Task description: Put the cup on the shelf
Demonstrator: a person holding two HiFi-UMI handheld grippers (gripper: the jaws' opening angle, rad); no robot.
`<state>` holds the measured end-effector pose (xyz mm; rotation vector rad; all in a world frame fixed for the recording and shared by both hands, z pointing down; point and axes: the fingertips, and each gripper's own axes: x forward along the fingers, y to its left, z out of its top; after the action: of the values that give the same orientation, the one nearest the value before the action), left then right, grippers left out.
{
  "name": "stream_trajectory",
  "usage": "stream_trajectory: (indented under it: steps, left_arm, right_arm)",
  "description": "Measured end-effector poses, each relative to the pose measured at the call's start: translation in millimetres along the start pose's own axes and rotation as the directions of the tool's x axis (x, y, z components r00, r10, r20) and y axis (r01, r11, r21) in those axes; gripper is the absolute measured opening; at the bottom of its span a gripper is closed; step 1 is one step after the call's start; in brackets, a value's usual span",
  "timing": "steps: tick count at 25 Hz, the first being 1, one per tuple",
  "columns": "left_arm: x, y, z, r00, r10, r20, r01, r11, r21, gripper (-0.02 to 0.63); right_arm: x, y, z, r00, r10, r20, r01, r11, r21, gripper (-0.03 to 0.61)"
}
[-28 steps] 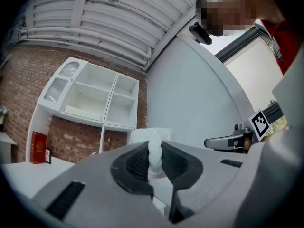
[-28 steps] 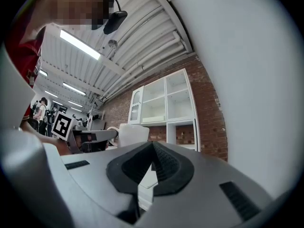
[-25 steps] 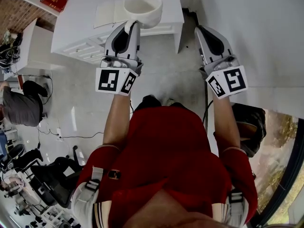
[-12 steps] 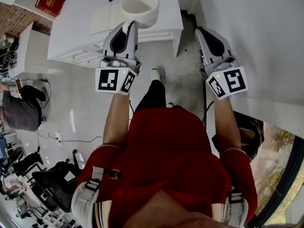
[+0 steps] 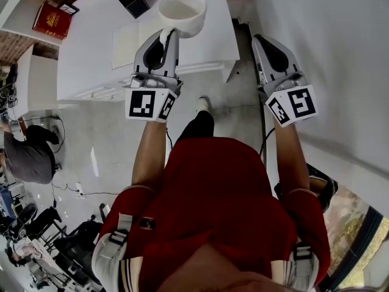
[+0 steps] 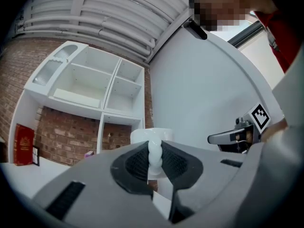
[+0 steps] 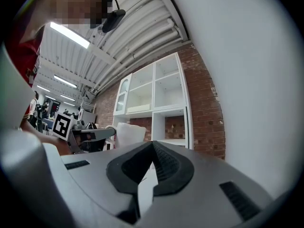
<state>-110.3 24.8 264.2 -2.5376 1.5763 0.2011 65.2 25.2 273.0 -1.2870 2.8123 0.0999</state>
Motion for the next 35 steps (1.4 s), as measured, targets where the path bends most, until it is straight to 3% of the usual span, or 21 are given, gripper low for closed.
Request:
stream_trajectory:
  steps: [15, 23, 35]
  left_arm:
    - [115, 87, -59, 0.995, -0.099, -0.015, 0.098, 0.995, -0.022, 0.046]
    - [156, 101, -92, 0.996, -0.08, -0.037, 0.079, 0.996, -0.035, 0.046]
    - [223, 109, -139, 0.997, 0.0, -0.074, -0.001, 1.0, -0.007, 0.046]
  right_arm:
    - [129, -63, -19, 0.995, -0.097, -0.038, 0.097, 0.995, -0.019, -0.003]
    - [152, -92, -30, 0.991, -0.117, -0.061, 0.116, 0.993, -0.022, -0.003]
    - [175, -147, -52, 0.993, -0.072, -0.091, 0.072, 0.997, -0.002, -0.003]
